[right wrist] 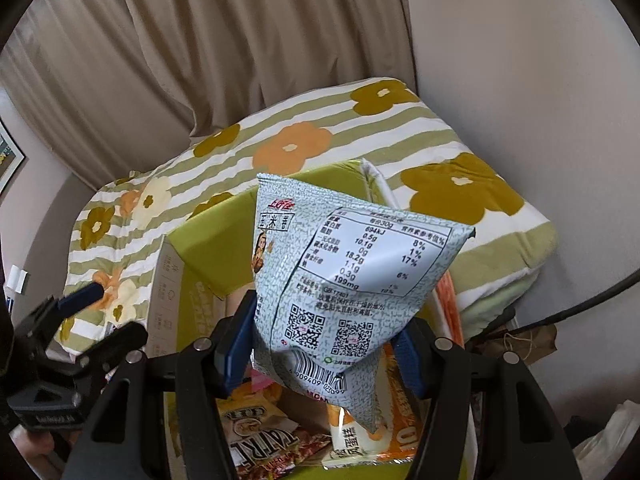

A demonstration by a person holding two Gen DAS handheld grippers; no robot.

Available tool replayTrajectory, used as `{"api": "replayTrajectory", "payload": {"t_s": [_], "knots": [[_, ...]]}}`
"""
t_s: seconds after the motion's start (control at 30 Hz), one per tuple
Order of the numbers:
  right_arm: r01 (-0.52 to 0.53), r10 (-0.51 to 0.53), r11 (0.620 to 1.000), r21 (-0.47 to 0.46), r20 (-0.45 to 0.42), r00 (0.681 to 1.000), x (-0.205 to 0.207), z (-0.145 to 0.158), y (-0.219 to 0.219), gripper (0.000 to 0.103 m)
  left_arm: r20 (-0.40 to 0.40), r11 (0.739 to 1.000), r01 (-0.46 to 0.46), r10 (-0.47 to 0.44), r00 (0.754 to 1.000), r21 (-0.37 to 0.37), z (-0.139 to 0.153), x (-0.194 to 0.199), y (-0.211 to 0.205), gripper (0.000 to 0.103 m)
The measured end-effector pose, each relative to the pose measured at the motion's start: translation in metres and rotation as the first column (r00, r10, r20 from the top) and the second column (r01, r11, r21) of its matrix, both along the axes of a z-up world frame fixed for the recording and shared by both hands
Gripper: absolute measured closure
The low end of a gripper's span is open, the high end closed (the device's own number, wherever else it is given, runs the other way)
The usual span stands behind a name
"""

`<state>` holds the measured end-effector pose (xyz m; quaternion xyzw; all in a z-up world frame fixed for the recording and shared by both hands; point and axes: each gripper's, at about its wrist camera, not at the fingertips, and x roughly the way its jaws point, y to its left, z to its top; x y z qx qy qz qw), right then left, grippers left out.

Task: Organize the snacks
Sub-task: 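Carry both bags over the box and open both tools to drop them, then move both tools back over the tray toward the remaining snacks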

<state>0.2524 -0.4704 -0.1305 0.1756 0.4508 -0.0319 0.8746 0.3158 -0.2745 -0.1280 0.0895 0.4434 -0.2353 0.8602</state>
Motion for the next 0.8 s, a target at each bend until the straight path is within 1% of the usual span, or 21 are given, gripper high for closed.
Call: {"api": "replayTrajectory", "payload": {"t_s": [0.1, 0.13, 0.2, 0.23, 0.27, 0.37, 0.43, 0.6, 0.8], "knots": [[-0.016, 0.015, 0.999, -0.033, -0.02, 1.0, 0.013, -0.001, 0.003, 0.045, -0.006, 0.999, -0.034, 0.034, 0.999, -0.012, 0.001, -0.002, 0.012, 0.001], [-0.019, 0.018, 0.999, -0.04, -0.02, 1.0, 0.015, -0.001, 0.004, 0.042, -0.009, 0.999, -0.044, 0.044, 0.999, -0.021, 0.002, -0.003, 0.017, 0.001], [-0.022, 0.021, 0.998, -0.053, -0.01, 1.0, 0.019, 0.001, 0.004, 0.023, -0.019, 0.997, -0.064, 0.063, 0.998, -0.033, 0.004, -0.005, 0.026, 0.001], [-0.029, 0.03, 0.998, -0.05, 0.004, 1.0, 0.018, 0.002, 0.004, 0.007, -0.024, 0.997, -0.07, 0.07, 0.997, -0.035, 0.005, -0.007, 0.029, 0.001], [-0.039, 0.04, 0.998, -0.047, 0.024, 0.999, 0.015, 0.004, 0.004, 0.002, -0.027, 0.996, -0.081, 0.08, 0.996, -0.034, 0.005, -0.011, 0.034, 0.001], [-0.047, 0.056, 0.996, -0.082, 0.101, 0.993, -0.001, 0.014, 0.008, 0.002, -0.032, 0.993, -0.109, 0.107, 0.994, -0.035, 0.005, -0.025, 0.046, 0.001], [-0.059, 0.074, 0.992, -0.11, 0.128, 0.989, -0.015, 0.018, 0.012, 0.002, -0.041, 0.991, -0.125, 0.124, 0.991, -0.039, 0.004, -0.033, 0.052, 0.001], [-0.09, 0.107, 0.988, -0.124, 0.133, 0.985, -0.034, 0.024, 0.018, 0.002, -0.052, 0.985, -0.165, 0.162, 0.985, -0.058, 0.007, -0.055, 0.068, 0.001], [-0.136, 0.157, 0.98, -0.148, 0.142, 0.977, -0.06, 0.04, 0.025, 0.002, -0.011, 0.976, -0.204, 0.203, 0.979, -0.078, 0.026, -0.09, 0.081, 0.001]]}}
